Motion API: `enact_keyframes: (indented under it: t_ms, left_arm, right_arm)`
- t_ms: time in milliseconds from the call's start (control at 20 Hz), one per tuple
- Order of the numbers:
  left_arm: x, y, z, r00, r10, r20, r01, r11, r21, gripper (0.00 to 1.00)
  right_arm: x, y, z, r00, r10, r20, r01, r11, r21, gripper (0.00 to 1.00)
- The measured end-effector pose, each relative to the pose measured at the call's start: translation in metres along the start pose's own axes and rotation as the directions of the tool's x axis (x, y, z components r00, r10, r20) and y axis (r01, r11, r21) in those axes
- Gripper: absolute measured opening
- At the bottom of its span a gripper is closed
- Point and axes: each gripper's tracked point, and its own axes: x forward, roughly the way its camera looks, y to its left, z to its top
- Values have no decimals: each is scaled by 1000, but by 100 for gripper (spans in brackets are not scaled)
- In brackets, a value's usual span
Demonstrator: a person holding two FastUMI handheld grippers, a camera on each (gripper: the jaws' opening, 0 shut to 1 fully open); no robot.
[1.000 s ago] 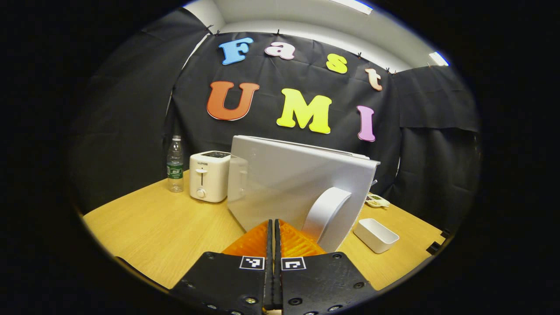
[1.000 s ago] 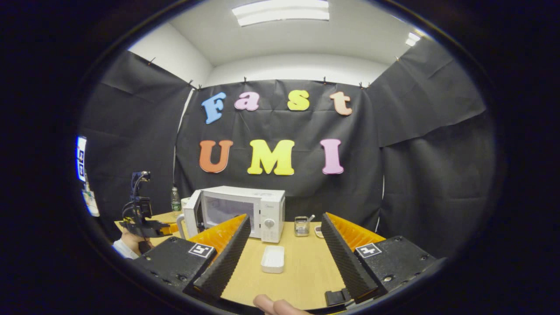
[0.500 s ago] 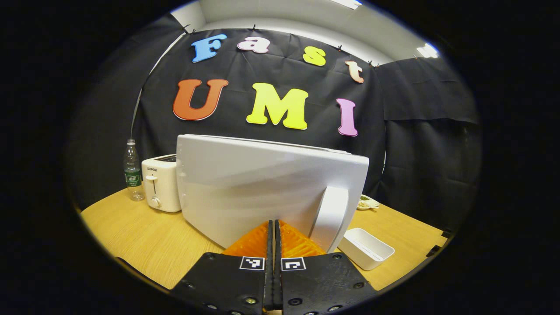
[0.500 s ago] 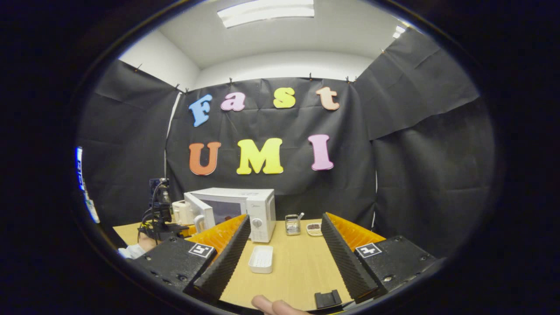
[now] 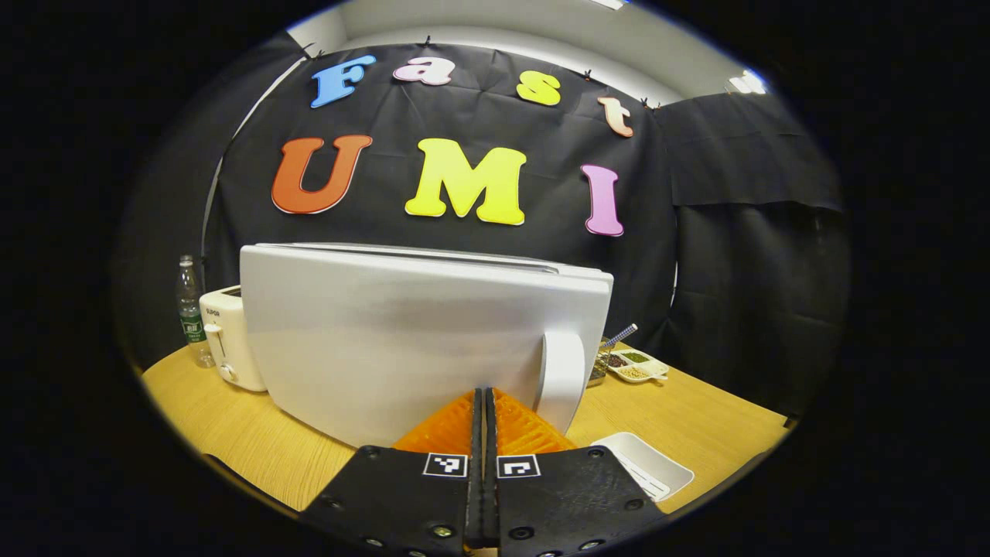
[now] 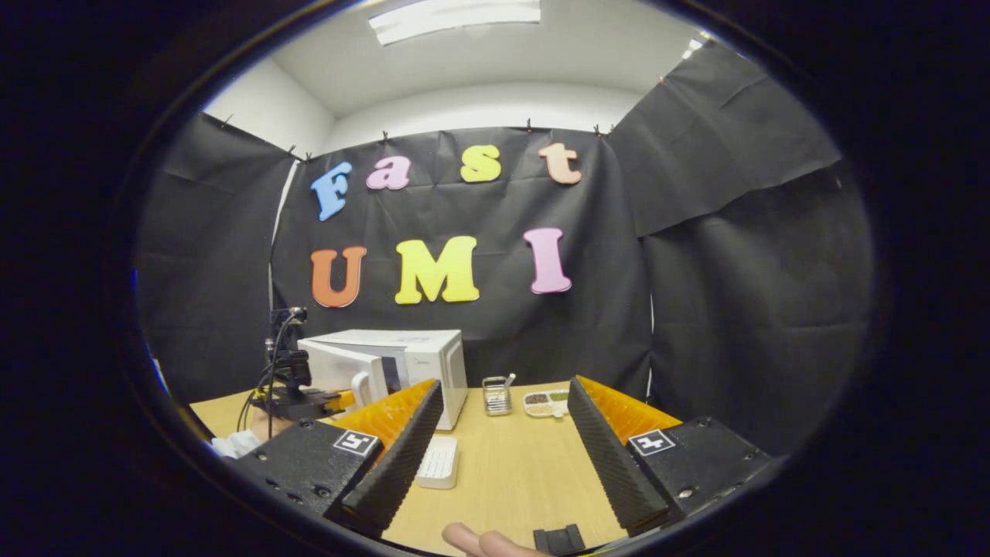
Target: Open the microwave oven with the left hand, put the food in, and close the microwave oven.
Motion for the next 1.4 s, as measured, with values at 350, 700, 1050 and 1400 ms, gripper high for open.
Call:
enact_keyframes:
  t_ms: [350,700,1050,1400]
  left_arm:
    - [46,-1,2,1000,18,-16,-18,1000,-25,0]
    - [83,2,7,997,77,-22,-77,997,21,0]
    - [84,0,5,995,102,-19,-101,994,47,0]
    - [72,15,4,990,134,-48,-133,991,23,1]
  right_arm:
    - [46,-7,-16,999,37,-38,-37,999,24,100]
    - [84,-13,-18,998,64,-23,-64,998,8,95]
    - [95,-23,-32,997,51,-60,-49,998,33,100]
    - [69,-22,-25,999,13,-49,-11,1000,24,100]
